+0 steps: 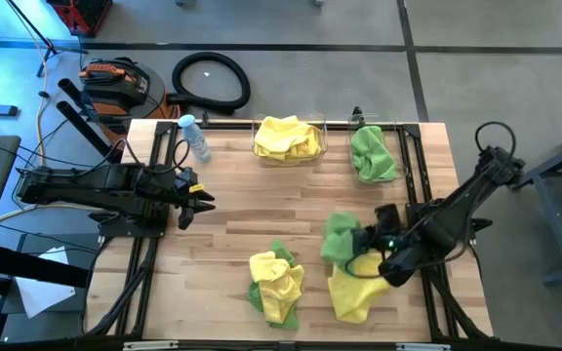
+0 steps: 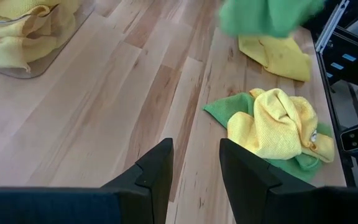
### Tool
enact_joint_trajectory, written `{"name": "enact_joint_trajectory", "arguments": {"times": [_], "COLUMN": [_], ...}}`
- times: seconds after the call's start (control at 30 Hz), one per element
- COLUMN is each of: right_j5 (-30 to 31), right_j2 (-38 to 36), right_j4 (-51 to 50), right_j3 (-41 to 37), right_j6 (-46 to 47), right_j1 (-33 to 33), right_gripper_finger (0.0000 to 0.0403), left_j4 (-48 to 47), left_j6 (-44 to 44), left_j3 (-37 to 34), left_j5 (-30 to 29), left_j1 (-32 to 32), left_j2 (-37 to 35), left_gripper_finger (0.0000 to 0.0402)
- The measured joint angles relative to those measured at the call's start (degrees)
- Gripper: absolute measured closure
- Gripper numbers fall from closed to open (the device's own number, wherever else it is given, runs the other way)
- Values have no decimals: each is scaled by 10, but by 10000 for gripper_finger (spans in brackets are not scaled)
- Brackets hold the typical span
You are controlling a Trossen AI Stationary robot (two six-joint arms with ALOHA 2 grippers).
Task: Sort microfiber towel by color & place in baskets
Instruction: Put the right green microfiber cloth into the right transparent bin
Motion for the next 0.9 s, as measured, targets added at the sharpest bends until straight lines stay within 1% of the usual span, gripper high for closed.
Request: {"name": "enact_joint_trajectory", "arguments": {"times": [0.13, 0.2, 0.27, 0.4, 0.5, 0.63, 0.9], "right_j5": [89, 119, 133, 136, 134, 127, 75], "right_j2": [-39, -58, -77, -113, -137, -163, -182], "right_j4": [-14, -17, -18, -29, -43, -64, -97], "right_j3": [0, 0, 0, 0, 0, 0, 0], "right_j6": [-43, -69, -101, -159, -200, -246, -363], "right_j1": [-31, -57, -89, -166, -223, -300, -479], "right_gripper_finger": [403, 403, 403, 403, 403, 403, 403], "left_j4": [0, 0, 0, 0, 0, 0, 7], "left_j6": [22, 32, 42, 57, 64, 68, 89], "left_j3": [0, 0, 0, 0, 0, 0, 0], "left_j5": [-5, -19, -37, -74, -86, -88, -109], "left_j1": [1, 1, 1, 1, 2, 4, 56], "left_j2": [0, 0, 0, 0, 0, 0, 0], "left_gripper_finger": [283, 283, 283, 283, 283, 283, 283]}}
